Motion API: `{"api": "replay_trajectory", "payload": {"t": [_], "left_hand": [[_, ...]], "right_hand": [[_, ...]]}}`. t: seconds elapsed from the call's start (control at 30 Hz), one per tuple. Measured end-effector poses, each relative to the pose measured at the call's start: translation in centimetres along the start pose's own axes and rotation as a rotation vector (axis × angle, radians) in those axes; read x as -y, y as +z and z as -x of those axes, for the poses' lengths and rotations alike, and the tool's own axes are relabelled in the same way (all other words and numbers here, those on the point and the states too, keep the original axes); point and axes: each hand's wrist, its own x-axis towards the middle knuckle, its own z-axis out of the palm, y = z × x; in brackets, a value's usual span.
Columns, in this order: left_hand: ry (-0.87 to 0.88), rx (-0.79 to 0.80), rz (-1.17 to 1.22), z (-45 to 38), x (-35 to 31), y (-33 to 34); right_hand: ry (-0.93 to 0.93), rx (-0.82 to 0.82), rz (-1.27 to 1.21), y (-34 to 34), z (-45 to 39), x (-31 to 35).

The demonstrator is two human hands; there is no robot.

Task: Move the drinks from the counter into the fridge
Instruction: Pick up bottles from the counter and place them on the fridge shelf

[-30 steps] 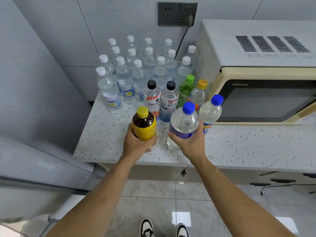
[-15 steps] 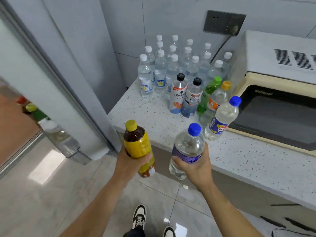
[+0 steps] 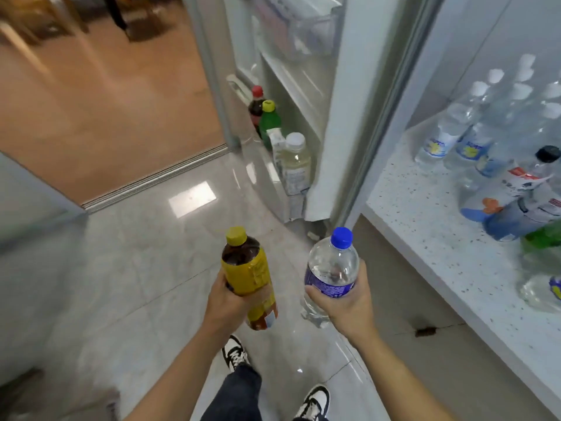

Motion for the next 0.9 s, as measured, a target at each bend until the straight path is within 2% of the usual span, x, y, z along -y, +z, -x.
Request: {"api": "replay_trajectory", "payload": {"t": [0.1,0.33,0.57,0.9], "left_hand": [[-0.004,-0.091,0.027,-0.9,0.5,-4.6],[-0.006,-0.159,0.059,-5.6,-0.1,-14.7],[0.009,-0.198,0.056,-11.6,-1.2,-23.5],[0.001,-0.191,-0.003,-21.1,-3.6,-29.7]], "right_hand": [[-0.007,0.074,-0.019,5.2,-1.1,0.6],[-0.018,0.181,-0.016,16.5,-5.0,2.2],[-0.044,0.196,0.01,26.6,-9.1,3.9],[-0.038,0.202,0.009,36.2,-16.3,5.5]]}}
